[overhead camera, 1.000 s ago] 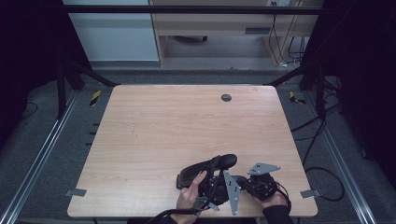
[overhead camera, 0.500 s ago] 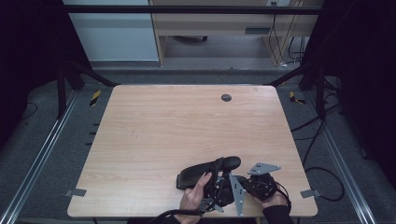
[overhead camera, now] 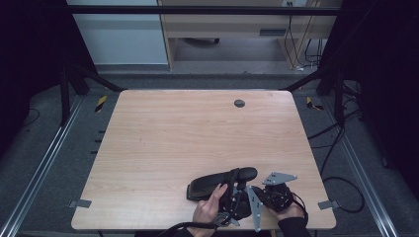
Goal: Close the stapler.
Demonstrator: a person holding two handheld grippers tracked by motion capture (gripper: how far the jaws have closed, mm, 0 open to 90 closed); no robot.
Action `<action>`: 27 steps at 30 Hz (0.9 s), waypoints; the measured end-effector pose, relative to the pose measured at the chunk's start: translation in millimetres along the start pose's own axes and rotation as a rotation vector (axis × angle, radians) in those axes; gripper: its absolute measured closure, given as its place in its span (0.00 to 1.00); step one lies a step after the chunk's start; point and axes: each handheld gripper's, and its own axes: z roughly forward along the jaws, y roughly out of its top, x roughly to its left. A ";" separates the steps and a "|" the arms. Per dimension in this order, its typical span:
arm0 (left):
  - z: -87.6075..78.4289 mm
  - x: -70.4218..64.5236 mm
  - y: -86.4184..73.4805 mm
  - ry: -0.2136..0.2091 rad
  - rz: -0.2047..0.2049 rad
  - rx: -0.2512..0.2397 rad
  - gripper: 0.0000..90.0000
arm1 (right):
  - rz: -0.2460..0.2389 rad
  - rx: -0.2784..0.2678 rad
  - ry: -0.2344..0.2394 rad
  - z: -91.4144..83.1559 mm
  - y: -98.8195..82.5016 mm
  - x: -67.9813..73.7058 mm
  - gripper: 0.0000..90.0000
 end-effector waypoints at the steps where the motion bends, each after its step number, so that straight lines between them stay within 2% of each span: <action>1: 0.2 -0.4 0.0 0.000 0.003 0.001 0.63 | -0.001 -0.001 0.001 0.0 -0.3 -0.3 1.00; 7: 1.5 -3.5 0.1 0.001 0.016 0.002 0.63 | 0.023 -0.009 0.010 -0.6 -1.9 -2.0 1.00; 27: 7.0 -17.3 -0.3 0.008 0.067 0.010 0.62 | 0.025 -0.012 0.015 -0.9 -2.4 -3.5 1.00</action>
